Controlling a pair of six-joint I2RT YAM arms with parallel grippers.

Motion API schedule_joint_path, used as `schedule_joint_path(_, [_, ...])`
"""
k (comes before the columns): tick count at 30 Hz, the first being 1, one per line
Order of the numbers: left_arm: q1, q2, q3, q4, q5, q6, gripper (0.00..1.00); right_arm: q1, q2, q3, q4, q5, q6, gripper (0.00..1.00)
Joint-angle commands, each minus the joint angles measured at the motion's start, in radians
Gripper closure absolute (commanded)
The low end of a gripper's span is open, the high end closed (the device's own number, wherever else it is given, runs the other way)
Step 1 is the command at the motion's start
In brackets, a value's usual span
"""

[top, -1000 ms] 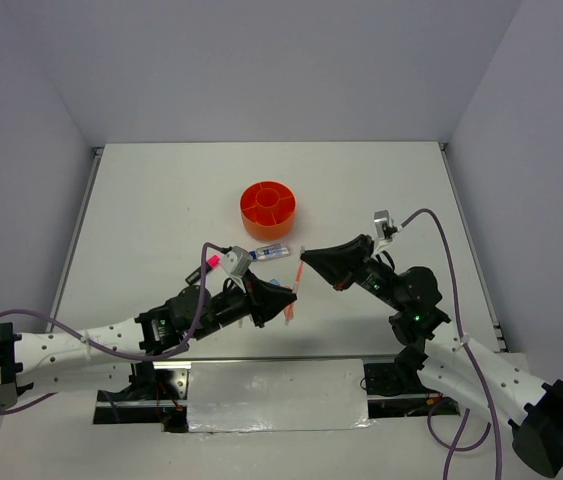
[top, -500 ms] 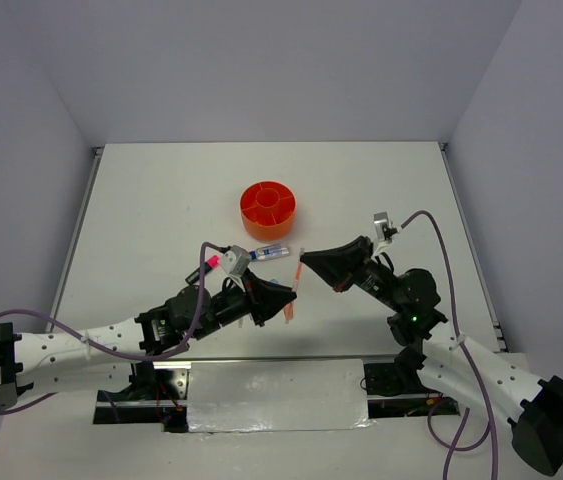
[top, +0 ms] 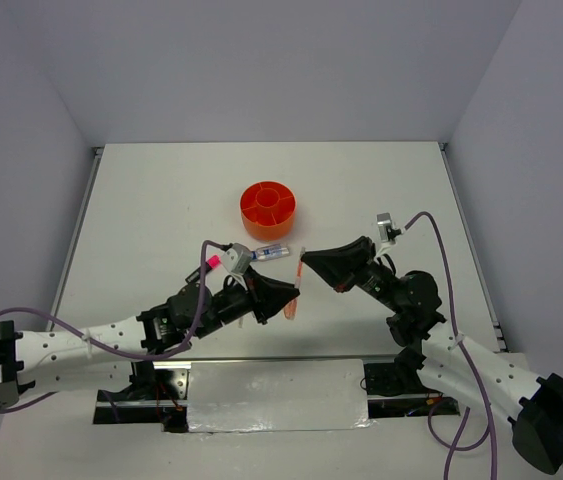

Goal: Sort the stationery into containers
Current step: Close the pen cap on the pen.

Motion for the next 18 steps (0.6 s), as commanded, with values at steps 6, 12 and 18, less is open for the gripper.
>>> schedule_joint_path(6, [-0.003,0.023,0.087,0.134,0.002,0.044,0.97,0.024,0.002,-0.001,0.022,-0.035,-0.004,0.86])
schedule_joint_path(12, [-0.003,0.034,0.098,0.127,0.028,0.063,0.98,0.026,-0.009,0.005,-0.025,-0.029,-0.024,0.84])
schedule_joint_path(18, [-0.003,0.017,0.098,0.097,0.008,0.075,0.99,0.029,-0.026,0.0,-0.051,-0.029,-0.041,0.6])
